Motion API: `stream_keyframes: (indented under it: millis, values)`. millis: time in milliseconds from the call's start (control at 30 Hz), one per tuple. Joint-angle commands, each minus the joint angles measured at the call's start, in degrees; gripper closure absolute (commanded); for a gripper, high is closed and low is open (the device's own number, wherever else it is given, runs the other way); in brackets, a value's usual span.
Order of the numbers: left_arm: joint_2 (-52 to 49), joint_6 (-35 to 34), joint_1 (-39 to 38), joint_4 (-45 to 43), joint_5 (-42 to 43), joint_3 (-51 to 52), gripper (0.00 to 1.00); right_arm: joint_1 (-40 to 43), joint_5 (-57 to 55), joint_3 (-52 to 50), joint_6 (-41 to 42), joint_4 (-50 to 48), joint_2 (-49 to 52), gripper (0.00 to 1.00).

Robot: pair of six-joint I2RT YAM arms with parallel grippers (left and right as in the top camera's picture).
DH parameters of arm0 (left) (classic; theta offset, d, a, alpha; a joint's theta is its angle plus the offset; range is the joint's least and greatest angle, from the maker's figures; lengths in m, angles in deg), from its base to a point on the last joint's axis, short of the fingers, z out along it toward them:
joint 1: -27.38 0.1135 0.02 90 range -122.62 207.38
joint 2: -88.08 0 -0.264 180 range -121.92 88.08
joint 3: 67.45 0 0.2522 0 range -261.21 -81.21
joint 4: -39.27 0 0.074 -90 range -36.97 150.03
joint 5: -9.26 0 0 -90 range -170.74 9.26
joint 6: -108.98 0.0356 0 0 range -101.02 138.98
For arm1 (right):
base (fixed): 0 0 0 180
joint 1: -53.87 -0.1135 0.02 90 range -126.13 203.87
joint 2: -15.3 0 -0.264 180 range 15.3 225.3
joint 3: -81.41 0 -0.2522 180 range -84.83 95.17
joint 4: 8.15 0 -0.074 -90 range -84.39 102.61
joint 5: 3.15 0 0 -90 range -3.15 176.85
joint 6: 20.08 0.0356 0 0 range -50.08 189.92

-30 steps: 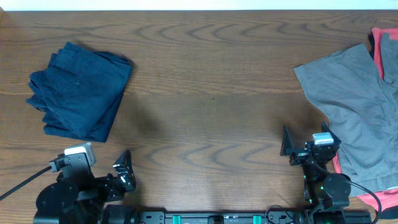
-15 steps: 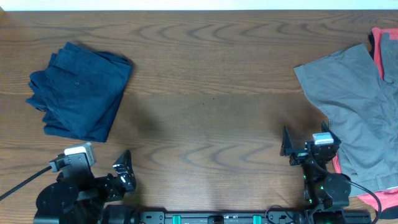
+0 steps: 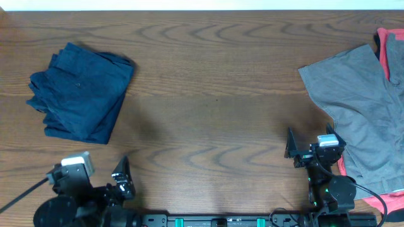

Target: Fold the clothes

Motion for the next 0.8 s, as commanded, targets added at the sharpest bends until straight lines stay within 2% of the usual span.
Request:
stream_keyframes:
  millis: [0, 233, 500, 767]
  values:
    - [2.67, 3.26, -0.24, -0.55, -3.93, 2.62, 0.02, 0.44, 0.63, -0.07, -0.74, 0.15, -0.31, 0.01]
    - [10.03, 8.15, -0.24, -11.13, -3.98, 15.91, 0.02, 0.44, 0.61, -0.07, -0.76, 0.15, -0.28, 0.01]
    - [19.17, 8.52, -0.24, -27.50, -3.98, 34.51, 0.02, 0.44, 0.61, -0.07, -0.74, 0.15, -0.28, 0.01]
    - [19.19, 10.73, -0.24, -44.24, -3.98, 46.45, 0.02, 0.44, 0.61, -0.07, -0.76, 0.15, -0.28, 0.01]
